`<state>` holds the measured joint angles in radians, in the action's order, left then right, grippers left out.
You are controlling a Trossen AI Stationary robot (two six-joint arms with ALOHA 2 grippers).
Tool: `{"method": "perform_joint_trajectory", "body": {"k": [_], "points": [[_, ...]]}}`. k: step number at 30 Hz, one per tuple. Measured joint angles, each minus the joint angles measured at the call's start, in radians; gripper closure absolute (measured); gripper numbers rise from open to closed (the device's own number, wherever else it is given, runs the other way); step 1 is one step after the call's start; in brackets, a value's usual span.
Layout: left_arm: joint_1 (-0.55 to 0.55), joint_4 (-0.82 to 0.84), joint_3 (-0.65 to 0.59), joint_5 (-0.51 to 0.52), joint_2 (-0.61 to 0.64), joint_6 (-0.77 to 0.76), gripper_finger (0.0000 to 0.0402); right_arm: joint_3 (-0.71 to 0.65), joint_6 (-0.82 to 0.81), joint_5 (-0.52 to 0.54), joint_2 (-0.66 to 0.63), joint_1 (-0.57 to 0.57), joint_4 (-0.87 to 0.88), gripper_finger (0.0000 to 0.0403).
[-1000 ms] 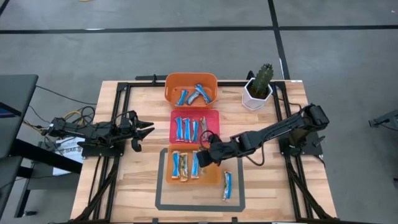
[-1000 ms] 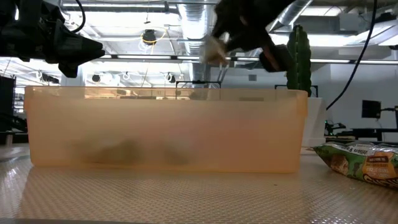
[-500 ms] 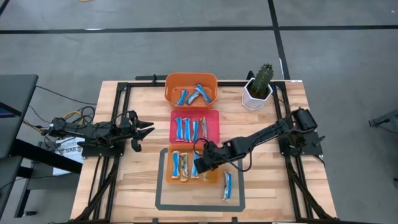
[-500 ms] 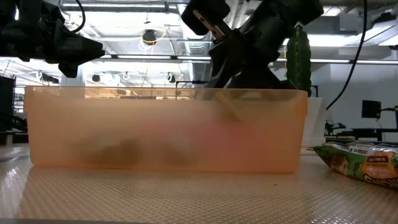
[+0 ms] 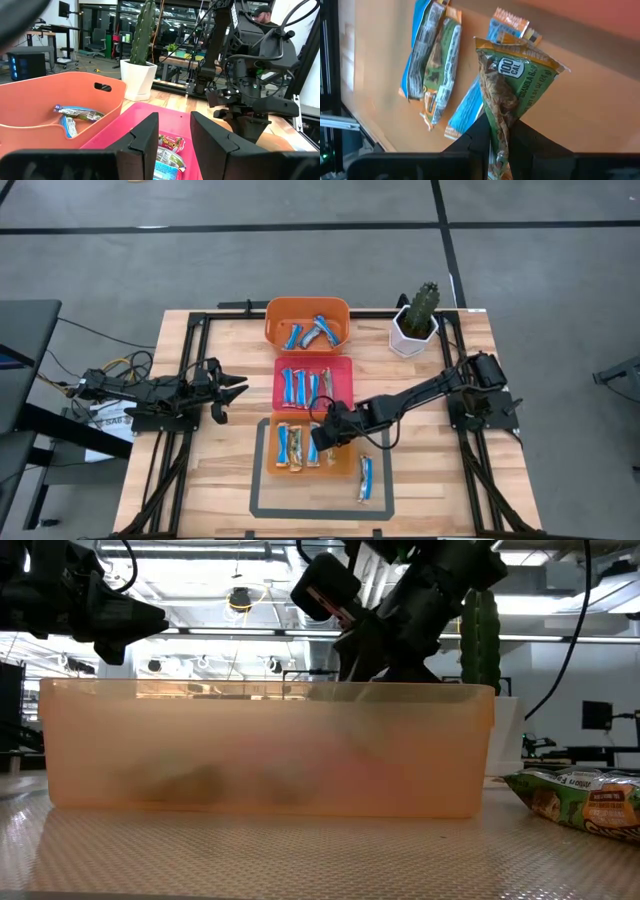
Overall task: Pick and place Granola Bars by type
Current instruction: Put the yellow granola bar into the bottom orange bin
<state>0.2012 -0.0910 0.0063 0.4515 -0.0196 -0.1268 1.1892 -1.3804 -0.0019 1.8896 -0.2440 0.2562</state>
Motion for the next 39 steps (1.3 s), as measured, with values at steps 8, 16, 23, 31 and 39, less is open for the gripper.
{"method": "perform_joint_trajectory", "body": {"k": [8,16,23,31,39], "points": [[0.0,0.0,0.0,0.0,0.0,0.0,0.0297,0.0,0.0,0.0,0.0,0.0,0.001,0.0336],[0.0,0.0,0.0,0.0,0.0,0.0,0.0297,0.0,-0.008,-0.001,0.0,0.0,0.001,0.0332],[0.0,0.0,0.0,0.0,0.0,0.0,0.0297,0.0,-0.008,-0.003,-0.006,-0.007,-0.002,0.0332],[0.0,0.0,0.0,0.0,0.0,0.0,0.0297,0.001,-0.009,0.002,-0.1,-0.032,-0.02,0.0332],[0.0,0.0,0.0,0.0,0.0,0.0,0.0297,0.001,0.0,0.004,-0.26,-0.048,-0.019,0.0332]]}}
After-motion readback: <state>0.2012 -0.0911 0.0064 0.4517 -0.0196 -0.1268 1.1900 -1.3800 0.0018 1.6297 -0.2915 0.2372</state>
